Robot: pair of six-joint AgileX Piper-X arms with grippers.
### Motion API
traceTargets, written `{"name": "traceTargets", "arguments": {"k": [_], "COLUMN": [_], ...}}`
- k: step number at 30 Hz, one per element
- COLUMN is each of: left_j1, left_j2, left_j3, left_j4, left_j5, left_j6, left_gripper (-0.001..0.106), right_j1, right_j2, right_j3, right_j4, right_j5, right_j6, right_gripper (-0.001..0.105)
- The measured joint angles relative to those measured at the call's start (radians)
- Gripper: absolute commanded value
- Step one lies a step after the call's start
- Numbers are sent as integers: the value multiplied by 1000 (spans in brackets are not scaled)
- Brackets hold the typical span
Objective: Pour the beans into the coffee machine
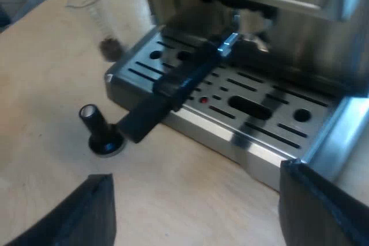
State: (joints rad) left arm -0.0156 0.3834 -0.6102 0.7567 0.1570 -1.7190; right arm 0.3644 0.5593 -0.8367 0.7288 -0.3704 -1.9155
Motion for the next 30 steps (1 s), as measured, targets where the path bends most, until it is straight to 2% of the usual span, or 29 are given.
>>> {"name": "traceTargets", "arguments": {"k": [10,12,16,30], "left_j1": [0,0,0,0], "left_j2": [9,9,9,9], "left_j3": [0,0,0,0], "left_j4": [-11,-11,-11,-11], "left_j5": [0,0,0,0], "left_j6": [0,3,2,2], "left_gripper": [86,86,86,86], "right_j1": [245,282,302,302], "right_j2": [142,184,240,282], "right_j3": [0,0,0,0], "right_j4": [-160,-204,-237,-337], "right_j5": [133,172,215,235], "right_j6": [20,44,76,83], "right_gripper": [62,62,62,62]}}
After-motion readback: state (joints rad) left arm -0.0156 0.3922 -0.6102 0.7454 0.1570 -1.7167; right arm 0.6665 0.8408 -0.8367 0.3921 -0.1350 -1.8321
